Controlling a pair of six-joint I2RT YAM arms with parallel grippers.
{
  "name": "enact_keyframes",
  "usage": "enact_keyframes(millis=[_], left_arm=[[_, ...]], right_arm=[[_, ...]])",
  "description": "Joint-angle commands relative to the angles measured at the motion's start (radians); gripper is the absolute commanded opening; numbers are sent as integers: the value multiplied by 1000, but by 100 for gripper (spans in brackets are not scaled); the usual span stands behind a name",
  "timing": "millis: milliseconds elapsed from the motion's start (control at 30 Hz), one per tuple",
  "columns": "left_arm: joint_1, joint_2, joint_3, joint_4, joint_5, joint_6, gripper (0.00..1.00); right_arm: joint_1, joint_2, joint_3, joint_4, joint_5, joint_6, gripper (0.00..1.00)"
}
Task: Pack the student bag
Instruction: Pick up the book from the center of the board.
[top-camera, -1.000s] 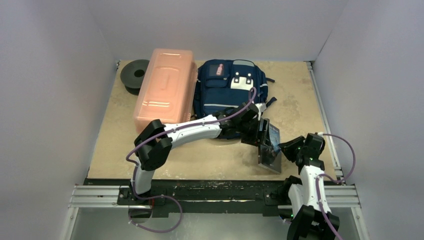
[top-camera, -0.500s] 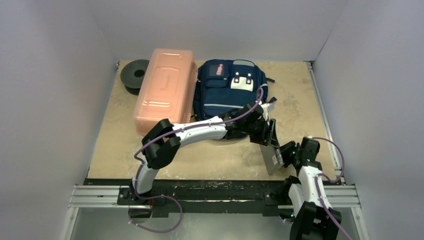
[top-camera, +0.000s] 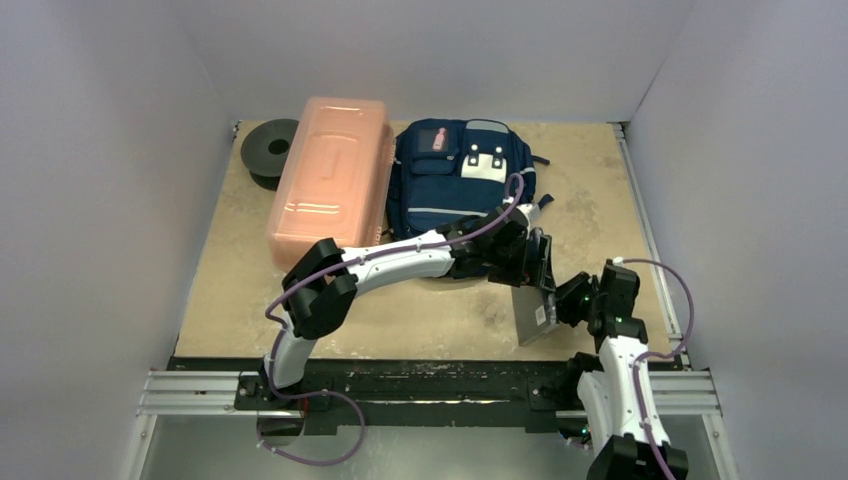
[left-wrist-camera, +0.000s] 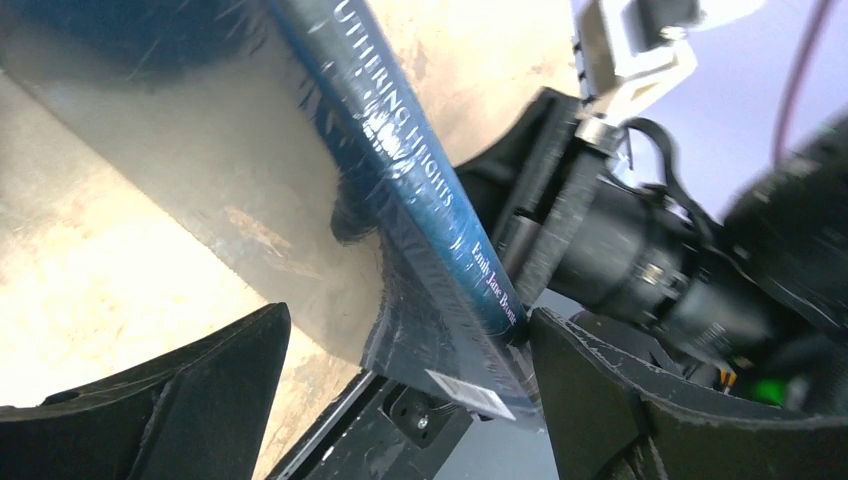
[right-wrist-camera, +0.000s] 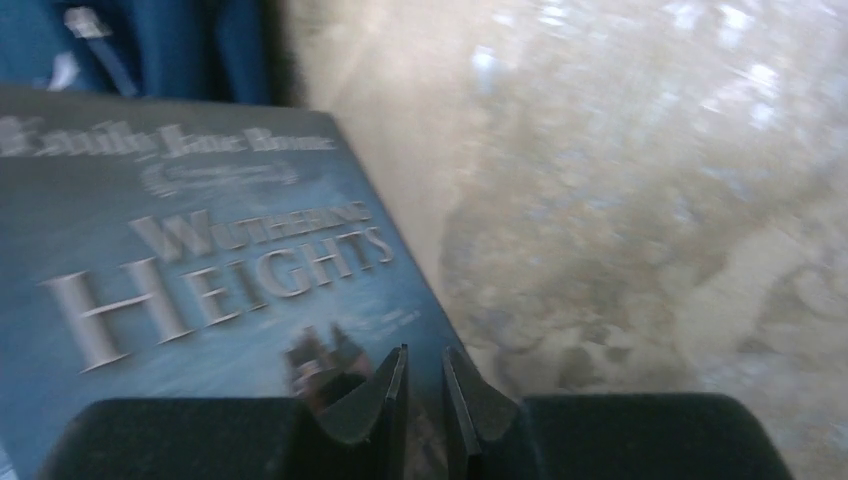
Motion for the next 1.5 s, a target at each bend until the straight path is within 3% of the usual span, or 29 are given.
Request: enact_keyframes(millis=[0,200,333,400,467,567,667,767,867,933,1000,1133,1333,1400,1467], left_arm=[[9,-3,55,-164,-135,5,89],[9,-2,43,-186,-143,-28,88],[19,-19,16,-201,-165,9,72],[23,-53,-25,-179,-192,66,57],[34,-90,-52,-166,-191,139,35],[65,-137,-39,-199,-113,300,0],[106,-218,-32,-268,59,482,0],[179,-332,-34,-364,301,683,0],[234,-423,27,-632,517,983,0],[254,-487,27,-807,537,1171,0],[260,-556,-14,-859,576,1279,0],[261,-670,-140,-771,670,1325,0],[267,-642,-87,-807,724,1356,0],[270,-621,-60,-846,721,1374,0],[275,-618,-67,-853,714,1380,0]], right_arm=[[139,-44,88,-32,73,55,20],[246,-51,140,-38,142,117,20],[282,-22,157,-30,155,112,21],[282,1,199,-63,246,48,24],[282,36,268,-85,318,-27,35],[283,54,365,-53,332,-137,60],[283,97,505,-42,249,-294,85],[283,178,649,-39,0,-479,98],[288,222,718,5,-375,-589,99],[294,240,743,57,-630,-565,99],[312,256,729,135,-768,-508,99],[471,322,708,216,-854,-424,99],[675,409,741,146,-848,-465,96],[684,416,783,71,-775,-521,94],[665,403,768,153,-741,-440,97]])
